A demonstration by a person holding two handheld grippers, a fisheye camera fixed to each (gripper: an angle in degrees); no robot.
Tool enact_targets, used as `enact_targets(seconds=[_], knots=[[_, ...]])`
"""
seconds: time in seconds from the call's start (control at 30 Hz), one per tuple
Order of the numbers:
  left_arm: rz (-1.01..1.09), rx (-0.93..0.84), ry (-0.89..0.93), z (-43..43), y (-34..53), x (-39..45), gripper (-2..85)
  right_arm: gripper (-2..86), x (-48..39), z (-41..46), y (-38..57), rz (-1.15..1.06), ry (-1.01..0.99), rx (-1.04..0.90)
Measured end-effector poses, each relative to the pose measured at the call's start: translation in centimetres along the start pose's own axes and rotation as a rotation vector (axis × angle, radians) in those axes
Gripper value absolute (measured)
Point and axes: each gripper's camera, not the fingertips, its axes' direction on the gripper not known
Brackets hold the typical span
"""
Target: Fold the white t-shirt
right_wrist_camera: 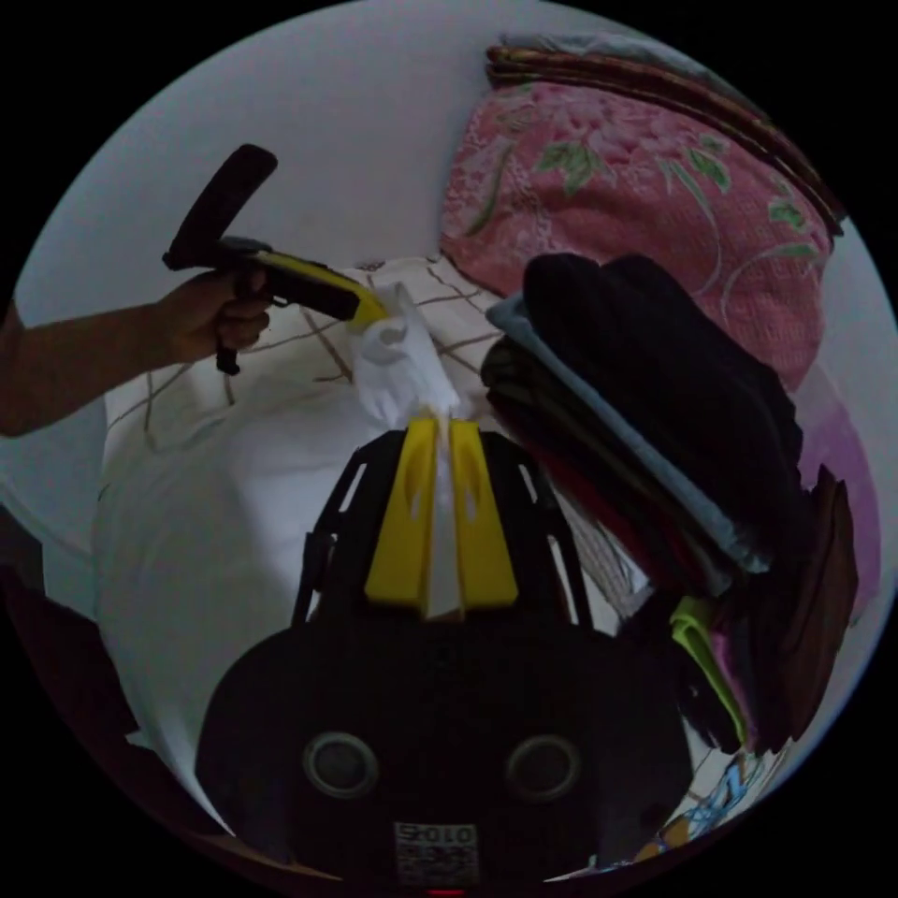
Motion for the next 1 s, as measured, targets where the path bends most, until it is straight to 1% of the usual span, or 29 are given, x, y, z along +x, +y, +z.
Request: enact_targets(seconds=[0.1,0.2,0.27,0.4,0.5,0.6,0.73,0.8,0.87,1.0], knots=[[0.122,-0.048,-0.088,-1.0,2.5,4.2,0.5,4.3,-0.9,-0.6,3.0,-0.053,-0.089,-0.023],[0.193,-0.164,-0.064,0.2,6.0,7.3,2.1,5.0,-2.2,0.1,6.1,-0.103,-0.176,-0.157],[0.167,-0.305,-0.039,1.8,8.6,8.2,3.9,5.4,-2.5,0.3,7.7,-0.095,-0.207,-0.218],[0.092,-0.354,0.025,1.6,10.2,7.9,5.7,6.2,-1.8,-0.7,10.1,-0.034,-0.256,-0.275],[0.020,-0.330,0.010,0.4,9.5,6.6,6.9,6.4,-0.7,-1.3,11.0,0.005,-0.213,-0.287],[-0.096,-0.298,-0.117,-0.7,7.6,3.1,8.0,6.6,0.8,-1.3,10.6,0.041,-0.149,-0.275],[-0.085,-0.305,-0.198,0.5,4.8,-2.5,9.4,7.5,2.6,-0.3,7.8,0.007,-0.106,-0.205],[-0.067,-0.324,-0.155,1.8,4.5,-4.7,9.7,8.0,3.4,0.4,6.6,-0.010,-0.096,-0.201],[-0.015,-0.377,-0.063,3.7,4.3,-6.5,9.8,8.3,4.1,1.2,5.9,-0.021,-0.088,-0.194],[0.092,-0.400,0.020,5.4,4.0,-7.4,9.5,8.7,6.2,3.4,5.5,-0.045,-0.082,-0.246]])
